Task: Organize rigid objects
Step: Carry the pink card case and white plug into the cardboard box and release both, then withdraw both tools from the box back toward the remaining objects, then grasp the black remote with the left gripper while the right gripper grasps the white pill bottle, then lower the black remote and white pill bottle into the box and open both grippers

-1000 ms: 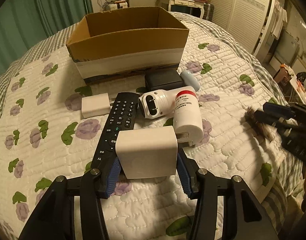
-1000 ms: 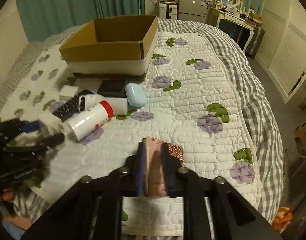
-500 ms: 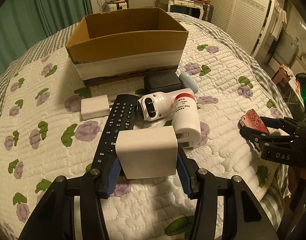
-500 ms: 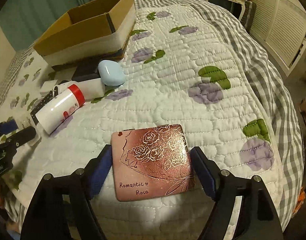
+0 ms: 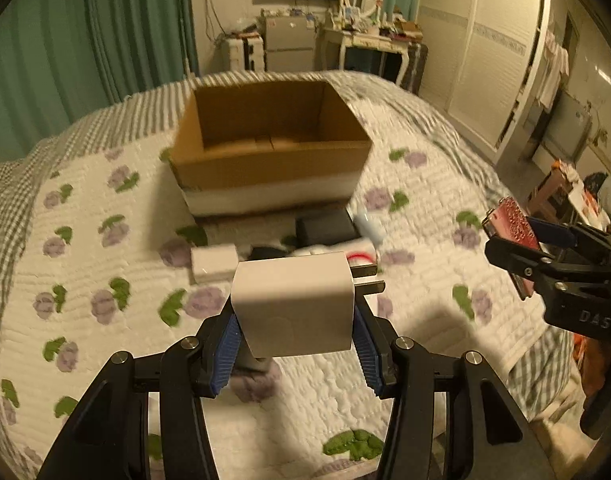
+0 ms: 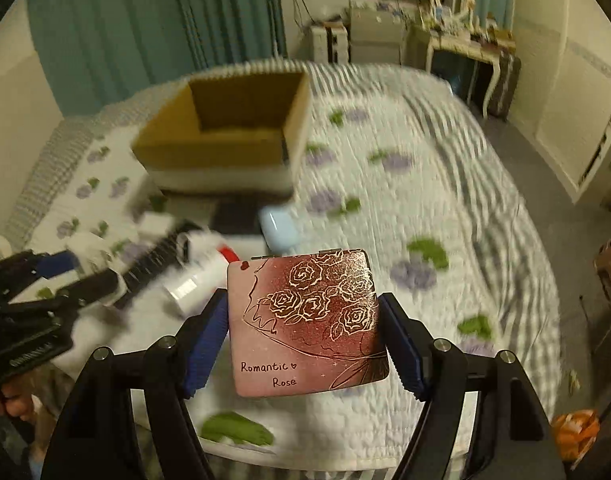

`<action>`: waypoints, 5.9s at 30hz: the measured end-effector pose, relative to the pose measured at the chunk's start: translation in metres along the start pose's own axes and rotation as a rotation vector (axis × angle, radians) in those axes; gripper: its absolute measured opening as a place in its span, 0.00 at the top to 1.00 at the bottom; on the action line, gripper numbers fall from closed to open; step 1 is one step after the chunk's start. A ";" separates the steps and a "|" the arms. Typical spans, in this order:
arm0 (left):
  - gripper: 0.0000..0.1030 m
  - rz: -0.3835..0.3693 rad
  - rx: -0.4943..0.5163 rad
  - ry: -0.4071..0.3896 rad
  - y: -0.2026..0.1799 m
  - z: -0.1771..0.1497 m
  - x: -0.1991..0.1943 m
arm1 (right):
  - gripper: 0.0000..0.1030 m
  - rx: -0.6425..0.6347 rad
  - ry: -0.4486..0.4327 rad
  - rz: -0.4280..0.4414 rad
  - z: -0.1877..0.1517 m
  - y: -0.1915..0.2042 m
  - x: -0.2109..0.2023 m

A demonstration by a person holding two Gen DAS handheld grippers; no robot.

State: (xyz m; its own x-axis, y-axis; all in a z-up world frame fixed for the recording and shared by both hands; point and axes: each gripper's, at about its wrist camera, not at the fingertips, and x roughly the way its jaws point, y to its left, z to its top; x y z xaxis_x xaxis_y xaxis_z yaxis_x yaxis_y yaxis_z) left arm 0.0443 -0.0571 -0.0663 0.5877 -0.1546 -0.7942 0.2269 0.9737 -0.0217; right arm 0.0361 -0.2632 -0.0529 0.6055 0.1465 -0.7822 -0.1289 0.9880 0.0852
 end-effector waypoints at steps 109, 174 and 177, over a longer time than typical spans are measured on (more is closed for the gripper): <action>0.30 0.056 -0.043 0.194 0.053 -0.010 0.085 | 0.63 -0.023 0.305 0.000 0.008 0.068 0.134; 0.59 0.051 -0.075 -0.127 0.050 0.140 -0.022 | 0.65 -0.126 -0.121 0.028 0.139 0.086 -0.004; 0.59 0.069 -0.069 -0.127 0.054 0.161 -0.003 | 0.65 -0.121 -0.128 0.042 0.164 0.084 0.013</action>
State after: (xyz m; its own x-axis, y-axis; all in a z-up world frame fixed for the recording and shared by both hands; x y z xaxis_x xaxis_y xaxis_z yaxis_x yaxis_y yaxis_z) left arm 0.1798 -0.0306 0.0325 0.6944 -0.1026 -0.7122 0.1315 0.9912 -0.0146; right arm 0.1617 -0.1702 0.0455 0.6916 0.2000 -0.6940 -0.2447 0.9690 0.0353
